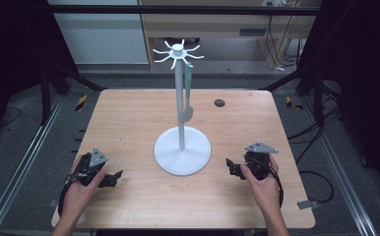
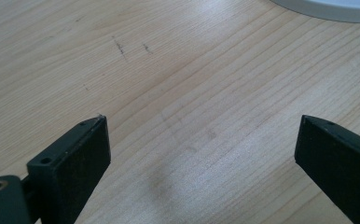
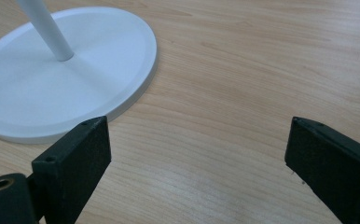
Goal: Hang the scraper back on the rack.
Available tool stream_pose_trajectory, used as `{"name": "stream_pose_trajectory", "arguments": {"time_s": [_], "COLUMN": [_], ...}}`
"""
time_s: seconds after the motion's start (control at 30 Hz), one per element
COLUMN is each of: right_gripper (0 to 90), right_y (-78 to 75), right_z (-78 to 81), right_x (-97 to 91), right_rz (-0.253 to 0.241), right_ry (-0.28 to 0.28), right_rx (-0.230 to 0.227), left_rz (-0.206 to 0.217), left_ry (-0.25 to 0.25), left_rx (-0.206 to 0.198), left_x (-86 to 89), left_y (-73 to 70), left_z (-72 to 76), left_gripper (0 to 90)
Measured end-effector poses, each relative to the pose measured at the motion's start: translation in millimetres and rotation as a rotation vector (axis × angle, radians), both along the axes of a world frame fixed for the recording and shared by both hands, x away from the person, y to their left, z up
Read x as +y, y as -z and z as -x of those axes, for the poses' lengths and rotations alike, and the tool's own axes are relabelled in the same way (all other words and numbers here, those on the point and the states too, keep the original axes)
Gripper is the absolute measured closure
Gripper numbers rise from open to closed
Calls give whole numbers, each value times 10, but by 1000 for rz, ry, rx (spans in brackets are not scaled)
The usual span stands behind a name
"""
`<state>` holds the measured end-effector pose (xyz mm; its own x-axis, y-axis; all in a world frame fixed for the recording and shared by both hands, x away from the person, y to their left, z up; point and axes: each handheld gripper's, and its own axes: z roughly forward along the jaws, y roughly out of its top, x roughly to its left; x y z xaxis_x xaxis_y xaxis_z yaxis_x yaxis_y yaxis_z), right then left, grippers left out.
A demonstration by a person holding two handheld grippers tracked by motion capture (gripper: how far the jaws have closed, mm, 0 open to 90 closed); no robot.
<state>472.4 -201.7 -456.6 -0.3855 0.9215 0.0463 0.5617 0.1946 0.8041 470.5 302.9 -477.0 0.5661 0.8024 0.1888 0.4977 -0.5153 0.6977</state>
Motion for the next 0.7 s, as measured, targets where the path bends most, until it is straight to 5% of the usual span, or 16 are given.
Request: {"name": "stream_pose_trajectory", "arguments": {"time_s": [0.43,0.7], "right_gripper": [81,89], "right_y": [167,209], "right_z": [-131,-187], "right_x": [12,30], "right_rz": [-11,-34], "right_ry": [16,38], "right_rx": [63,58], "left_rz": [-1,-4], "left_ry": [5,6], "left_rx": [0,-3], "left_x": [-9,-15], "left_y": [5,8], "left_z": [-2,-10], "left_gripper": [31,31]}}
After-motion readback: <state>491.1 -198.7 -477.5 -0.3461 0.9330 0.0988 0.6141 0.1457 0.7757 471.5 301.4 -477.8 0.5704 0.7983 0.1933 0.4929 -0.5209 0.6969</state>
